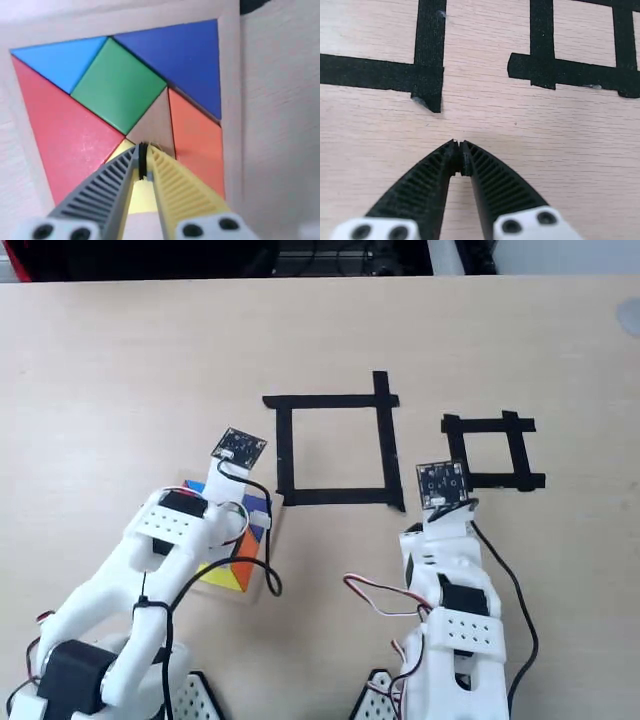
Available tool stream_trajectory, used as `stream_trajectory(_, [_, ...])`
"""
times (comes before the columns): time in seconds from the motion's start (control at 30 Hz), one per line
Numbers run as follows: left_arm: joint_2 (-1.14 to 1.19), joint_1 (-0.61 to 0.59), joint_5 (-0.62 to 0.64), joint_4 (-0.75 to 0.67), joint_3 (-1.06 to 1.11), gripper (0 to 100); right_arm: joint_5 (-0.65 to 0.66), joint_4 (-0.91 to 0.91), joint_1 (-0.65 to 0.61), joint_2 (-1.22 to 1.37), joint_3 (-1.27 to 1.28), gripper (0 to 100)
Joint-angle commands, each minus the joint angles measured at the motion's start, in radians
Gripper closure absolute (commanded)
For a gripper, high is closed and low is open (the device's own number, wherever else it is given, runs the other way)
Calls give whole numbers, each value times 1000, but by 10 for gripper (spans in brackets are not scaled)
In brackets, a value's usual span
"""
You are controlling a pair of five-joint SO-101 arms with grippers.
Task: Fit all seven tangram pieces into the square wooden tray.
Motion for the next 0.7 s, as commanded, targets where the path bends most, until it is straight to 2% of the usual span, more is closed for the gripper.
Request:
stream_trajectory(0.0, [-98, -74, -37, 201, -156, 971, -3, -12, -11, -12, -8, 986])
stream_trajectory(0.1, [-250, -266, -152, 423, -354, 971, -3, -12, -11, -12, -8, 986])
stream_trajectory(0.2, [-361, -443, -319, 505, -483, 970, -3, -18, -14, -12, -10, 986])
stream_trajectory(0.27, [-417, -473, -402, 517, -513, 970, -2, -9, -25, -12, -42, 986])
stream_trajectory(0.33, [-462, -490, -422, 534, -519, 970, 15, 41, -26, -12, -94, 987])
stream_trajectory(0.4, [-497, -492, -334, 545, -499, 970, 63, 132, -28, -12, -174, 987])
stream_trajectory(0.47, [-542, -492, -144, 574, -469, 970, 63, 285, -28, -12, -282, 987])
stream_trajectory(0.53, [-592, -499, 43, 606, -464, 969, 3, 476, -25, -13, -427, 987])
stream_trajectory(0.67, [-747, -443, 52, 618, -429, 937, -130, 770, 17, -13, -763, 987])
